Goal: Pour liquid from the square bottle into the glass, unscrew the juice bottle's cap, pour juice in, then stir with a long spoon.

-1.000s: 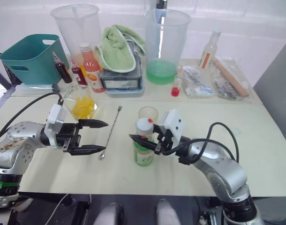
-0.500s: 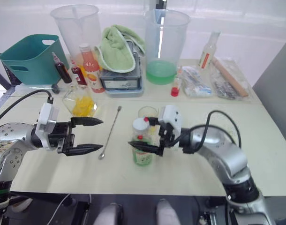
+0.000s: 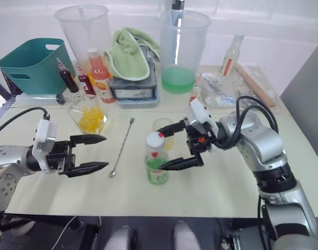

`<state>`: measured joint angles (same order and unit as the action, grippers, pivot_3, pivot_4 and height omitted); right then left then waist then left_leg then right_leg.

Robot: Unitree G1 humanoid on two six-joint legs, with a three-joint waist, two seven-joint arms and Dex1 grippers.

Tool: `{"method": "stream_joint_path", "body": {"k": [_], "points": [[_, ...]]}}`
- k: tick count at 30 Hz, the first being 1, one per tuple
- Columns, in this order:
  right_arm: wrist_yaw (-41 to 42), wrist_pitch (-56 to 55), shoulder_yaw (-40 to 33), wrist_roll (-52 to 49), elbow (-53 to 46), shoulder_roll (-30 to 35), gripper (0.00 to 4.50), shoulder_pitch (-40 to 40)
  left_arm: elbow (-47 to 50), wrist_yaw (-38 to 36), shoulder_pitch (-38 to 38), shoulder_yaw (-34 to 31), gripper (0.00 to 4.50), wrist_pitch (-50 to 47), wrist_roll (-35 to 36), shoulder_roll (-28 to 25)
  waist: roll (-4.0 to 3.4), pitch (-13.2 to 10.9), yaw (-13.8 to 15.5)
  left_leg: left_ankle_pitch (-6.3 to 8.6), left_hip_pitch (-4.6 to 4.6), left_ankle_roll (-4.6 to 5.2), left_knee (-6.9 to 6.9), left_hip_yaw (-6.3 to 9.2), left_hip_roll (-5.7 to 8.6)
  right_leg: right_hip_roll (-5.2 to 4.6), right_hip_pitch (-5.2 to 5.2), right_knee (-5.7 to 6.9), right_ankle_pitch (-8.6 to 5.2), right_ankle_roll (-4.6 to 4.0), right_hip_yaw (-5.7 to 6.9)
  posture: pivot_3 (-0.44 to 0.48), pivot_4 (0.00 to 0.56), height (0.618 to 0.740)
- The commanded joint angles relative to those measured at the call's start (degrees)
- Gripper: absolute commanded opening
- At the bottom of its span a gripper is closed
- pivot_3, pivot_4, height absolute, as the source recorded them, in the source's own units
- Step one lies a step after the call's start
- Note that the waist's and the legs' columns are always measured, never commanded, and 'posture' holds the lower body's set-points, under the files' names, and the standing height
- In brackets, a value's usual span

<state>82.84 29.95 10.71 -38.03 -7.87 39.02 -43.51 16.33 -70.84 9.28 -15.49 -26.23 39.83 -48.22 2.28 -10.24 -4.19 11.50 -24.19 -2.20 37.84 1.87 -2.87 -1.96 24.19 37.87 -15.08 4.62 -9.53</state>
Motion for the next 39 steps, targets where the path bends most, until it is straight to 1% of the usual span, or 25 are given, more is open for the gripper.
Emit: {"method": "stream_joint_path", "body": {"k": [1,7,13,14,15,16,20,22,23,28,33,37,39], "points": [[3.87,-6.10,1.55,4.36,6.85,-2.43,4.46,-3.24,3.91,0.28,-1.87,-4.05,4.50,0.53,1.76,-1.54,0.00,0.00,0.02,0.00,0.00,0.00,0.00,0.00,0.00,-0.01,-0.01,-0.01,0.00,0.00,0.00,0.000,0.150,0.727],[7.97,-12.10,2.90,8.25,15.22,-6.80,4.46,-5.28,5.13,0.79,-4.86,-6.65,4.50,0.21,2.34,-2.22,-0.01,-0.01,0.13,0.00,0.00,0.00,0.00,0.00,0.00,-0.01,0.00,0.01,0.03,-0.08,0.02,0.000,0.150,0.727],[9.66,-14.18,3.15,7.55,18.06,-8.15,4.46,-5.23,6.92,1.06,-7.17,-8.89,4.50,-0.22,3.47,-2.59,-0.02,-0.02,0.08,0.00,0.00,-0.01,0.00,0.00,-0.01,-0.01,0.02,0.05,0.07,-0.16,0.04,0.000,0.150,0.727],[9.66,-13.81,3.14,6.75,18.23,-8.06,3.95,-5.24,7.17,1.13,-7.34,-9.20,4.50,-0.33,3.88,-2.60,-0.02,-0.02,0.09,0.00,0.00,-0.01,0.00,0.00,-0.01,-0.01,0.02,0.05,0.07,-0.16,0.04,0.000,0.150,0.727],[9.66,-13.56,3.16,6.24,18.34,-7.96,3.72,-5.25,7.35,1.19,-7.46,-9.41,4.50,-0.41,4.18,-2.61,-0.03,-0.02,0.08,0.00,0.00,-0.01,0.00,0.00,-0.01,-0.01,0.02,0.05,0.07,-0.16,0.05,0.000,0.150,0.727],[9.66,-13.53,3.30,5.77,18.30,-7.67,3.30,-5.11,7.54,1.27,-7.52,-9.62,4.50,-0.56,4.65,-2.61,-0.03,-0.02,0.06,0.00,0.01,-0.01,0.00,0.00,-0.01,-0.01,0.02,0.06,0.07,-0.16,0.05,0.000,0.150,0.727],[9.57,-11.98,2.54,4.53,17.04,-6.94,1.99,-3.51,8.00,1.27,-7.14,-9.35,4.50,-0.90,6.00,-2.52,-0.02,-0.02,0.05,0.00,0.02,-0.01,0.00,0.00,-0.01,-0.01,0.02,0.06,0.06,-0.15,0.06,0.000,0.150,0.727],[8.33,-9.97,1.26,3.75,15.15,-6.65,1.43,-1.96,7.90,1.28,-6.51,-8.47,4.50,-0.80,6.31,-2.38,-0.03,-0.02,0.12,0.00,0.01,-0.01,0.00,0.00,-0.01,-0.01,0.01,0.06,0.06,-0.16,0.06,0.000,0.150,0.727],[7.06,-8.94,0.43,3.19,13.94,-6.50,1.34,-1.18,7.59,1.22,-5.99,-7.83,4.50,-0.70,6.27,-2.34,-0.03,-0.02,0.14,0.00,0.01,-0.01,0.00,0.01,-0.01,-0.01,0.01,0.06,0.05,-0.16,0.06,0.000,0.150,0.727],[-2.81,-2.49,-5.42,0.11,3.69,-5.65,1.34,4.10,5.18,0.00,-2.88,-4.40,4.50,0.07,5.72,-1.78,-0.03,-0.02,0.16,0.00,-0.01,-0.01,0.00,0.03,-0.01,-0.01,0.02,0.07,0.04,-0.15,0.09,0.000,0.150,0.727],[-18.86,3.45,-10.73,0.02,-11.59,-5.04,1.34,13.56,1.06,-2.84,1.41,0.02,4.50,1.96,4.33,-0.68,-0.03,-0.02,0.25,0.00,-0.02,-0.01,-0.03,0.04,-0.01,0.00,0.04,0.08,-0.02,-0.10,0.10,0.000,0.150,0.727],[-32.75,9.21,-15.29,-2.50,-22.80,-6.74,1.34,19.98,-0.70,-4.53,4.49,3.55,4.50,2.86,3.62,1.05,-0.02,-0.02,0.22,0.00,-0.05,-0.01,-0.02,0.04,0.01,-0.01,0.04,0.04,-0.08,0.01,0.09,0.000,0.150,0.727],[-37.41,11.58,-16.13,-3.42,-27.76,-7.05,1.34,22.46,-1.24,-5.26,5.44,4.82,4.50,2.90,3.45,1.69,-0.02,-0.02,0.16,0.00,-0.06,-0.01,-0.02,0.05,0.01,-0.01,0.06,0.06,-0.08,0.01,0.09,0.000,0.150,0.727]]}}
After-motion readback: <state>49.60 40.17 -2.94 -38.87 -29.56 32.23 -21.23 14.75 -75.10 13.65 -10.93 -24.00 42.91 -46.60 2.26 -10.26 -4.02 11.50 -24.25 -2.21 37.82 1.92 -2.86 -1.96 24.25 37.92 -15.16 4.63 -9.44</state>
